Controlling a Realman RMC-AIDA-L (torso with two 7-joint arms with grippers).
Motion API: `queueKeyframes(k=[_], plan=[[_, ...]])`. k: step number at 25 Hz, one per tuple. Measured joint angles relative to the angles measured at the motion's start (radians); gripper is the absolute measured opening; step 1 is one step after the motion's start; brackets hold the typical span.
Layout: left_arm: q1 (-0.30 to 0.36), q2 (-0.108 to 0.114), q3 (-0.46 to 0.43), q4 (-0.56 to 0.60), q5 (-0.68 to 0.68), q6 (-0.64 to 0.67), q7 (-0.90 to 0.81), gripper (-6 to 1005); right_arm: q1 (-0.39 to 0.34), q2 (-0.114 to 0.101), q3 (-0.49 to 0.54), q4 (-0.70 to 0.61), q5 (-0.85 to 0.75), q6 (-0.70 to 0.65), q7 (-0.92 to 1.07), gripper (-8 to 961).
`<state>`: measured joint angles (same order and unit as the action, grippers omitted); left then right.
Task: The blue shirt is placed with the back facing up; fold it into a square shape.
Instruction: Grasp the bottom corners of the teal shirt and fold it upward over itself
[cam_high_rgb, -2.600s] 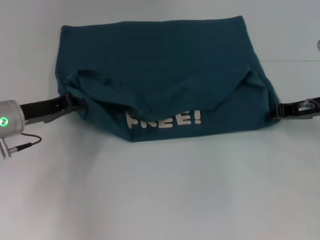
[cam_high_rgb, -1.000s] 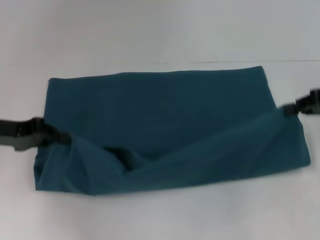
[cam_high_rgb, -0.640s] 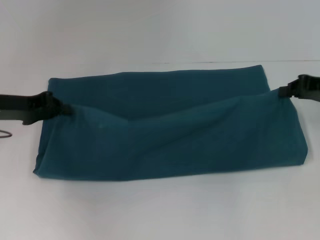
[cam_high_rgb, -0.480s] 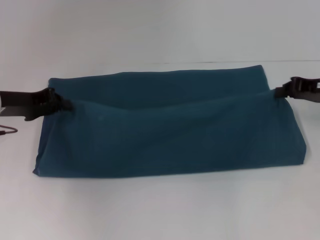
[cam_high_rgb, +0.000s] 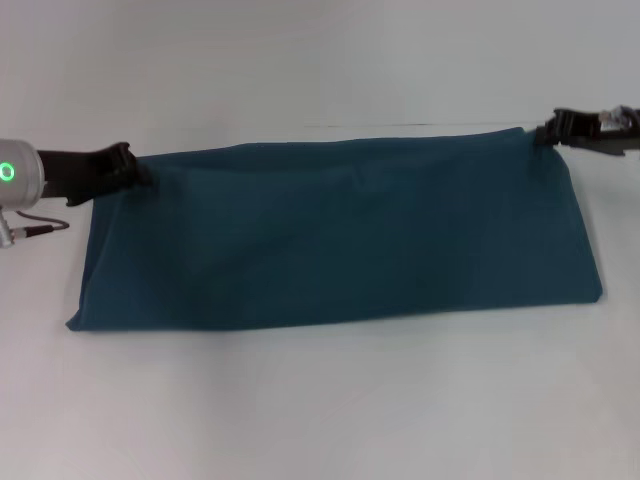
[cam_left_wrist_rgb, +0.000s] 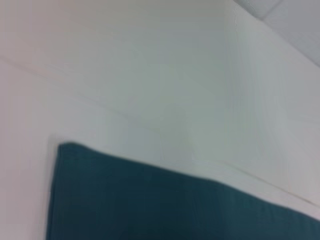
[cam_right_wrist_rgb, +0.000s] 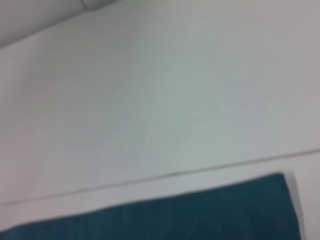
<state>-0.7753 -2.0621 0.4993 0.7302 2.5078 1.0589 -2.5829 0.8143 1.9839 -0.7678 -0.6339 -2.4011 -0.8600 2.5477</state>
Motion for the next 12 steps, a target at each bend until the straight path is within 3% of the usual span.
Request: queueKeyframes(k=[8, 12], plan=[[-0.007, -0.016, -0.002, -0.013, -0.016, -0.126, -0.007, 16, 0.025, 0.002, -0.026, 0.005, -0.001, 0.096, 0.007, 30], [-0.012, -0.014, 0.001, -0.043, -0.02, -0.182, -0.003, 16, 0.041, 0.006, -0.049, 0.037, -0.001, 0.156, 0.008, 30]])
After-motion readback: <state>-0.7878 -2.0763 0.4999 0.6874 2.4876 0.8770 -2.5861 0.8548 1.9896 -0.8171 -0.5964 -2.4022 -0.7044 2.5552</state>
